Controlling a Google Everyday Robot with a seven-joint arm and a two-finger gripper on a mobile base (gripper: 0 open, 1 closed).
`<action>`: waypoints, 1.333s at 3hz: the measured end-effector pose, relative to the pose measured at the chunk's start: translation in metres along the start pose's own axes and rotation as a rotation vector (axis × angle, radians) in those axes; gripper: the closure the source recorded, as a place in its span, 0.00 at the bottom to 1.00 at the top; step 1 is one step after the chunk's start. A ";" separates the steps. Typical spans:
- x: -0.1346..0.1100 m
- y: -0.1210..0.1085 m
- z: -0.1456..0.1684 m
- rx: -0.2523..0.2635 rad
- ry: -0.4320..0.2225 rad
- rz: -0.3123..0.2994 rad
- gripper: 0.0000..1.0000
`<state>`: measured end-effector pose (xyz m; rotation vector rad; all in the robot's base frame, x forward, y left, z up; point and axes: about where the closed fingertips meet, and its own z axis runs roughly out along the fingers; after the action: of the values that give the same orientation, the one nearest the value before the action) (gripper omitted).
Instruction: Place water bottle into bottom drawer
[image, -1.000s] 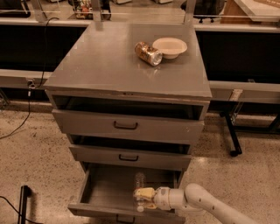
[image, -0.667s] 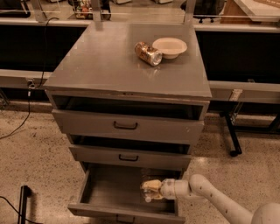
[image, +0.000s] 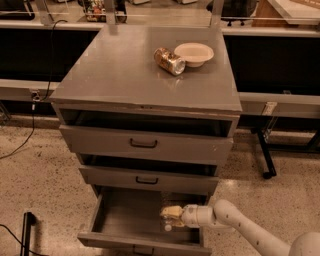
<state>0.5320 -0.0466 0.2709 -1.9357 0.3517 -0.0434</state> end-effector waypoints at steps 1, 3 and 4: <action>0.005 0.006 0.009 -0.036 0.060 -0.112 1.00; 0.009 0.007 0.014 -0.058 0.093 -0.146 1.00; 0.019 0.028 0.037 -0.081 0.147 -0.170 1.00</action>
Offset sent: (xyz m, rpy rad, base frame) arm 0.0044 0.0045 -0.0085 -0.0629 -0.0973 -0.0055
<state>0.5511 -0.0273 0.2288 -2.0447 0.2891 -0.2872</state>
